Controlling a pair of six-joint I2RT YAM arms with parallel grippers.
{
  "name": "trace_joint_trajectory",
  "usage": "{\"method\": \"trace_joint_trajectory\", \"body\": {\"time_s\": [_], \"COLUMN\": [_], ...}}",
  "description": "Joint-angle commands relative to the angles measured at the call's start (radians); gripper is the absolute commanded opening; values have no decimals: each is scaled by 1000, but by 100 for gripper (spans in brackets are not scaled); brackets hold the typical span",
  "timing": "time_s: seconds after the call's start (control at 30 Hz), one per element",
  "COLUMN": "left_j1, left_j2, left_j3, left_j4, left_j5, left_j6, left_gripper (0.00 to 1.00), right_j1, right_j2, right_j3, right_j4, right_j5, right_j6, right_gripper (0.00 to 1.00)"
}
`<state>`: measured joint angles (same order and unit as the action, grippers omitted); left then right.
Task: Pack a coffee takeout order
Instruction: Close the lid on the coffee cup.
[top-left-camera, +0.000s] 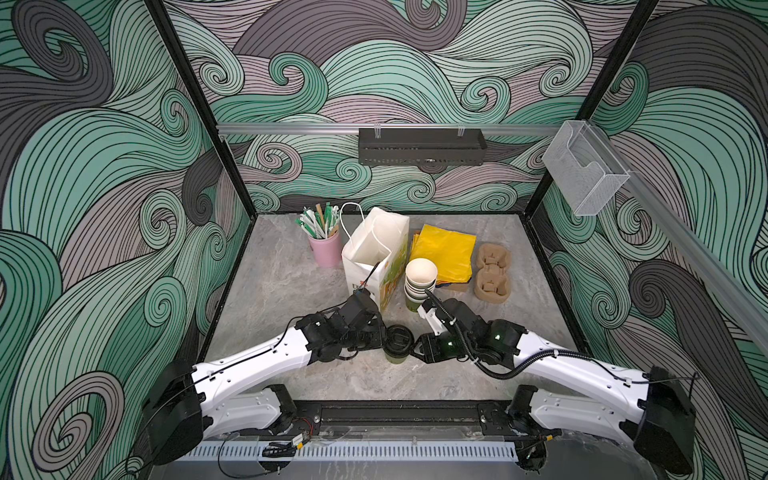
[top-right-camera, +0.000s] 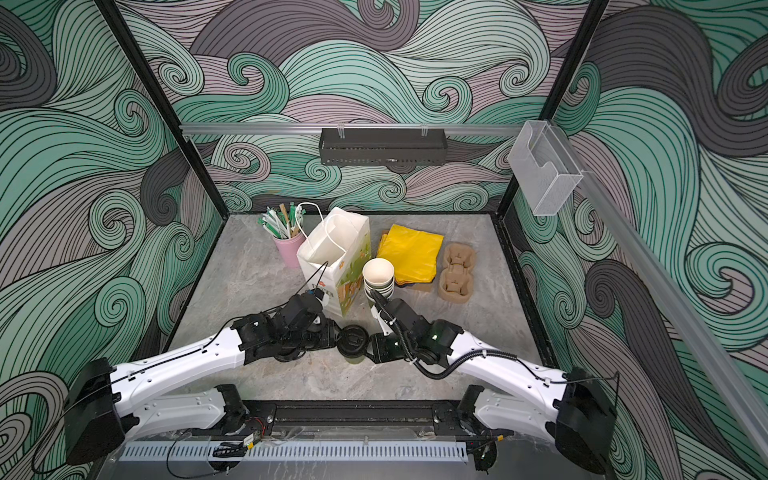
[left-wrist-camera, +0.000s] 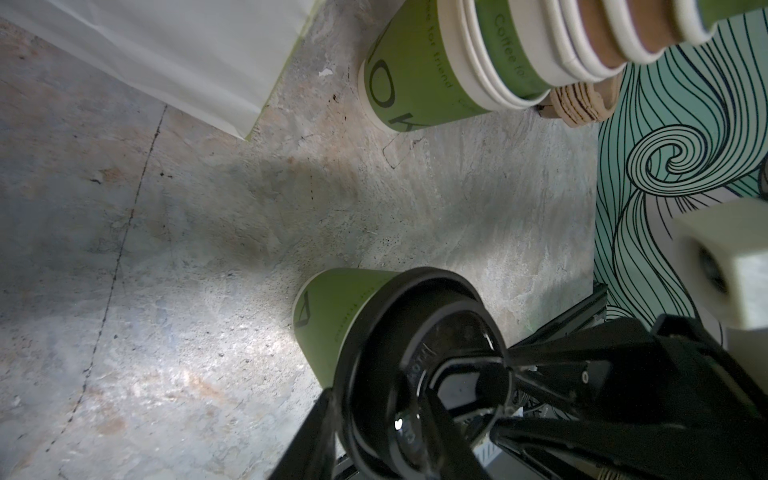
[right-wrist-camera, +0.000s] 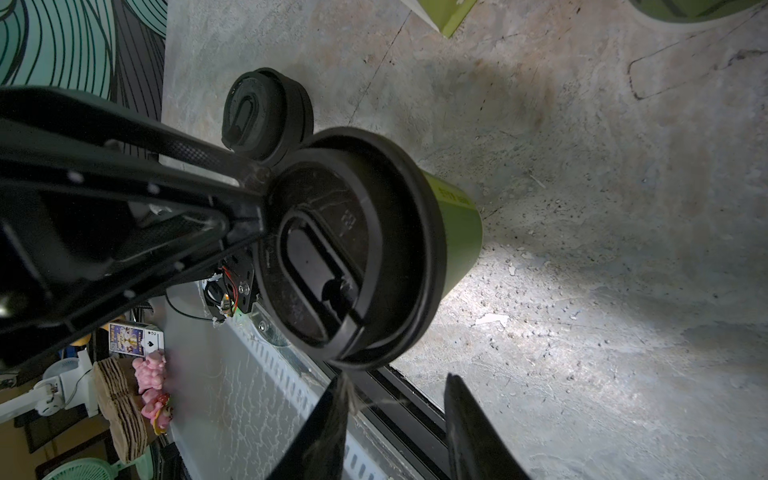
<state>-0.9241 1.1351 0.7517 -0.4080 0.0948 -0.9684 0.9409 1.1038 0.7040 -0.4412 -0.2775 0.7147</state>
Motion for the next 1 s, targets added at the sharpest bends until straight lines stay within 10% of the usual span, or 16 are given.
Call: {"method": "trace_joint_trajectory", "body": {"time_s": [0.0,0.97], "left_j1": [0,1], "left_j2": [0,-26], "left_j3": [19,29], "left_j4": [-27,-42], "left_j5": [-1,-17], "left_j6": [16,20], "left_gripper": [37,40], "right_j1": [7,18], "right_j2": [12,-72], "right_j3": [-6,37], "right_j4": [17,-63], "right_j5": [-3,67], "right_j6": [10,-38], "right_gripper": [41,53]}}
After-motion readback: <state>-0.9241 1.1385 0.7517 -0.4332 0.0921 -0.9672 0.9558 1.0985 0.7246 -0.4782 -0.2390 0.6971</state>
